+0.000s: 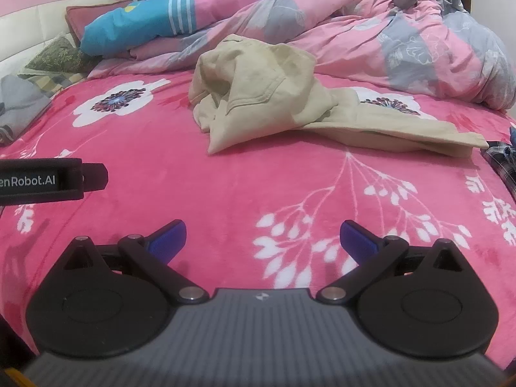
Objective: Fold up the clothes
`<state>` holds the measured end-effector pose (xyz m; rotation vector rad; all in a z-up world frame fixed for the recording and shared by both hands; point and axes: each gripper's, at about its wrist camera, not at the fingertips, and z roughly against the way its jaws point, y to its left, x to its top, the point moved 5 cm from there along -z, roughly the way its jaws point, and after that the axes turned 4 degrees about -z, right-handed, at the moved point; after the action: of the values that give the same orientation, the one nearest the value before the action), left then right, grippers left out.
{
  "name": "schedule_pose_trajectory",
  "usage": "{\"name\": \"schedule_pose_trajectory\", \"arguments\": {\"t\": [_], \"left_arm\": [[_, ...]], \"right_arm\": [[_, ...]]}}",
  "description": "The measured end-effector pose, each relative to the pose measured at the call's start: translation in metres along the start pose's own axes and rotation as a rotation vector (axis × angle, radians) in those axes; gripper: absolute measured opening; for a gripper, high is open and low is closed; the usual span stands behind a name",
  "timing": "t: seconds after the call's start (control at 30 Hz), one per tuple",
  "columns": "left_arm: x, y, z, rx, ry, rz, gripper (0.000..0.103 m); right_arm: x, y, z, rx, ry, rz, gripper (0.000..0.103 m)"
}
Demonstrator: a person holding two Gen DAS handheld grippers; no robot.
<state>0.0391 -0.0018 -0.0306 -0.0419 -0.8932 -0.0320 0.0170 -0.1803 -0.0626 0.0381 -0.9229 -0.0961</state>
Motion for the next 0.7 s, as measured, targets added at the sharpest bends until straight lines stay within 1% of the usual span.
{"name": "schedule_pose_trajectory", "arguments": {"t": [0.13,0.27,0.4,0.5,0.7], "left_arm": [[0.0013,0.0013,0.0008,-0.008,0.010,0.000,0.103],[0.0020,-0.0008,0.0019,-0.015,-0.002,-0.020,0.103],[-0.0006,-0.0006,-0.0009,-0.035,0.014,-0.011,0.103],[-0.0016,-0.0018,-0.0030,-0.024,0.029,-0.009,0.103],[-0.0016,-0.0047,-0.0019,-0.007,0.019,-0.017,0.103]], "right_arm": [[0.0005,-0.0014,0.0005,-0.003,0.005,-0.005,0.102],[0.0009,-0.0028,0.0010,-0.007,0.011,-0.011,0.102],[0.0010,-0.0035,0.0042,-0.014,0.002,-0.023,0.102],[0.0008,-0.0062,0.0055,-0.022,-0.004,-0.030,0.102],[0.0027,-0.0092,0.0063,-0.037,-0.003,-0.041,0.102]]}}
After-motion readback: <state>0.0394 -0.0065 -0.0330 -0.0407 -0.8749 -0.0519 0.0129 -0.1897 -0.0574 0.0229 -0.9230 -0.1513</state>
